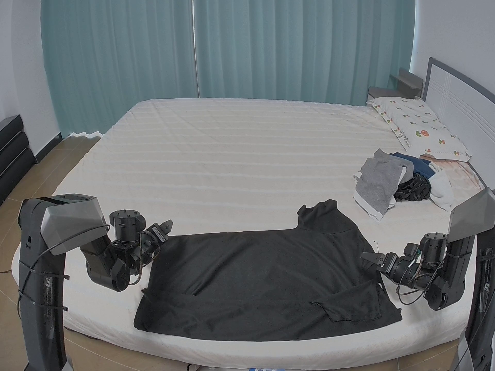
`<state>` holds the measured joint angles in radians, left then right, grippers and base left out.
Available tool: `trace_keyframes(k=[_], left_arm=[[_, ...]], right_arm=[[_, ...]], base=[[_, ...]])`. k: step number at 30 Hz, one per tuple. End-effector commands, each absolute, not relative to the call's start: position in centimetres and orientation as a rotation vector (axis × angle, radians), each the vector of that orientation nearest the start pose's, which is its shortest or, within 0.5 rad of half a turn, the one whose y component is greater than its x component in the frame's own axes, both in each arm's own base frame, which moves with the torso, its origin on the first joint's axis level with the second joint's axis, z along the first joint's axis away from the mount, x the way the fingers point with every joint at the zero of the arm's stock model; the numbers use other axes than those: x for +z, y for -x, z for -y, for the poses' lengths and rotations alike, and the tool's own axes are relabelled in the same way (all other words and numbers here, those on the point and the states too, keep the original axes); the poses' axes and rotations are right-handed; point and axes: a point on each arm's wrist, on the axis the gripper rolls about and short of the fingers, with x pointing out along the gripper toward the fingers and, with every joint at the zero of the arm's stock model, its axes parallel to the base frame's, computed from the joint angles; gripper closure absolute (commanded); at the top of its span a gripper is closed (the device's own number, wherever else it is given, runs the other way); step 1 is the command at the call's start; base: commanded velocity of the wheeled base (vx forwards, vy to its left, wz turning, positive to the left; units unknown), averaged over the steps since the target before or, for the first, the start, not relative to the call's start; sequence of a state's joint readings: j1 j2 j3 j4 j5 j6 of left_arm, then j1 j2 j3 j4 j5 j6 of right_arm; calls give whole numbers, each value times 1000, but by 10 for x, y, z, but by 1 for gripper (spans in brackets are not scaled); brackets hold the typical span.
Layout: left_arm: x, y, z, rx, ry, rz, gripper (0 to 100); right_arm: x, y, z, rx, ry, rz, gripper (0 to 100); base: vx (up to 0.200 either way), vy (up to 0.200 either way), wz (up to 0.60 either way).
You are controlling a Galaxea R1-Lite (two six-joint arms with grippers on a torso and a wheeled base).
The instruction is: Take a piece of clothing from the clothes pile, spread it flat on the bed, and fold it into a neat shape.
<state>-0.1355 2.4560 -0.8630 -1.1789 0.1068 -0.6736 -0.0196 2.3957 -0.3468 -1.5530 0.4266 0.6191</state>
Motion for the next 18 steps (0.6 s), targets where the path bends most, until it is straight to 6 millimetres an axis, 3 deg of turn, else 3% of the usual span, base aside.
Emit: trace_keyframes(k=[1, 18], left_arm=[[-42, -397, 57, 114, 604, -425, 0], [-51, -404, 61, 117, 595, -421, 0]], right_arm=[[-33, -296, -7, 249, -705, -593, 0], [-33, -296, -7, 239, -699, -588, 0]], base=[[0, 0, 0], [0, 0, 0]])
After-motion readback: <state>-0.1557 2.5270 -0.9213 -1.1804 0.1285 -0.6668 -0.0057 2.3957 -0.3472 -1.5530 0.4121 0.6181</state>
